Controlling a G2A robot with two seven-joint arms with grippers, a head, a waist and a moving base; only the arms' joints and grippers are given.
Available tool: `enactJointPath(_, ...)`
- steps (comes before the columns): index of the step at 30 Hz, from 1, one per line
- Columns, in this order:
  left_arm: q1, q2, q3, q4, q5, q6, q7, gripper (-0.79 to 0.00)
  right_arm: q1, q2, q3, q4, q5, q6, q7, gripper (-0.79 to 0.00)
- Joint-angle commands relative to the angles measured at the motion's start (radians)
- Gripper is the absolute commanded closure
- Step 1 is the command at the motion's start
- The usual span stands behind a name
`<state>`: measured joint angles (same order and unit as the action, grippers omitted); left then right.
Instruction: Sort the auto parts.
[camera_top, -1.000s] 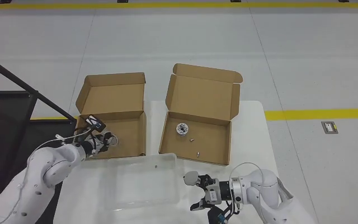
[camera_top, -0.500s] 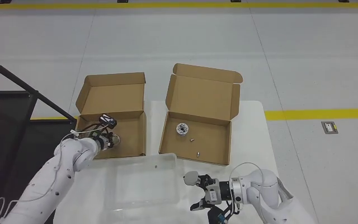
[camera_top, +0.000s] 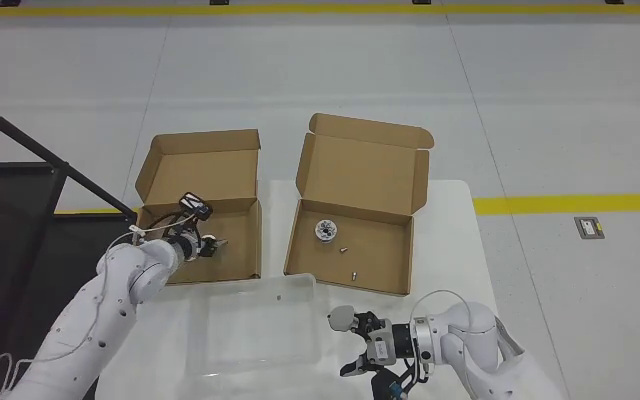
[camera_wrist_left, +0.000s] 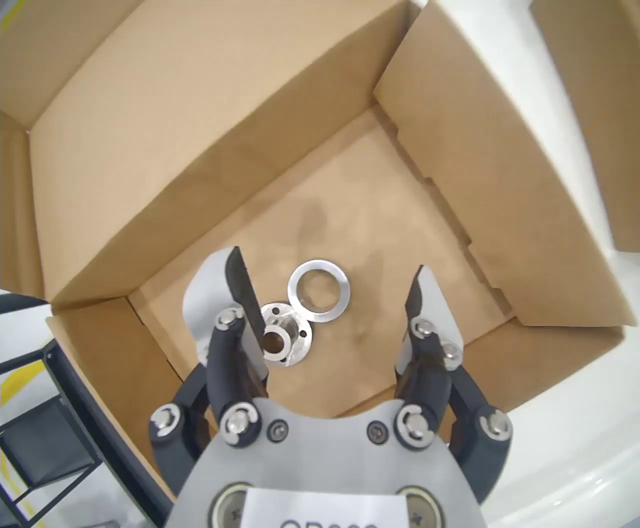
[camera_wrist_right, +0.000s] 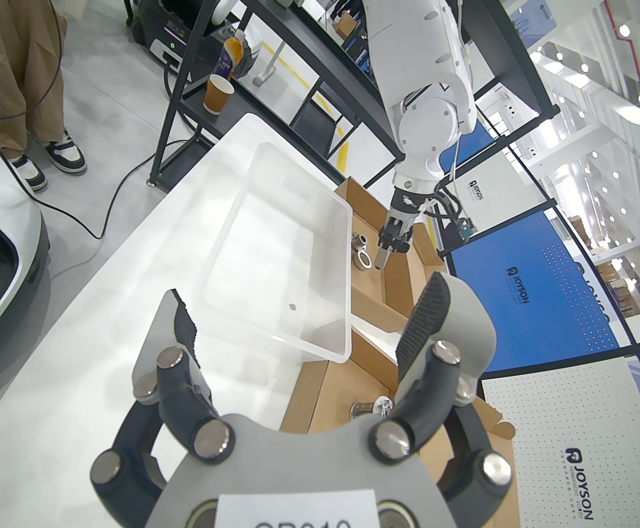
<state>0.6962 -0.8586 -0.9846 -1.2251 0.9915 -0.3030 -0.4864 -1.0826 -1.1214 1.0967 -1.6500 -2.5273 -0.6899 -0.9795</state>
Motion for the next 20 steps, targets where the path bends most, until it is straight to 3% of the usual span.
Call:
enactJointPath(1, 0.069, 0.021, -0.064, -0.086, -0.017, -0.033, 0.028, -0.785, 0.000, 0.000, 0.000, 0.000, 0.000, 0.000, 0.000, -0.785)
enactJointPath(6, 0.307, 0.079, -0.265, -0.307, -0.079, -0.153, 0.134, -0.785, 0.000, 0.000, 0.000, 0.000, 0.000, 0.000, 0.000, -0.785)
enactJointPath(7, 0.383, 0.091, -0.324, -0.364, -0.083, -0.167, 0.171, -0.785, 0.000, 0.000, 0.000, 0.000, 0.000, 0.000, 0.000, -0.785)
enactJointPath(11, 0.609, 0.116, -0.488, -0.495, -0.106, -0.209, 0.281, -0.785, 0.000, 0.000, 0.000, 0.000, 0.000, 0.000, 0.000, -0.785)
enactJointPath(17, 0.866, 0.121, -0.674, -0.598, -0.201, -0.248, 0.450, -0.785, 0.000, 0.000, 0.000, 0.000, 0.000, 0.000, 0.000, -0.785)
enactJointPath(20, 0.945, 0.113, -0.712, -0.620, -0.287, -0.263, 0.515, -0.785, 0.000, 0.000, 0.000, 0.000, 0.000, 0.000, 0.000, -0.785)
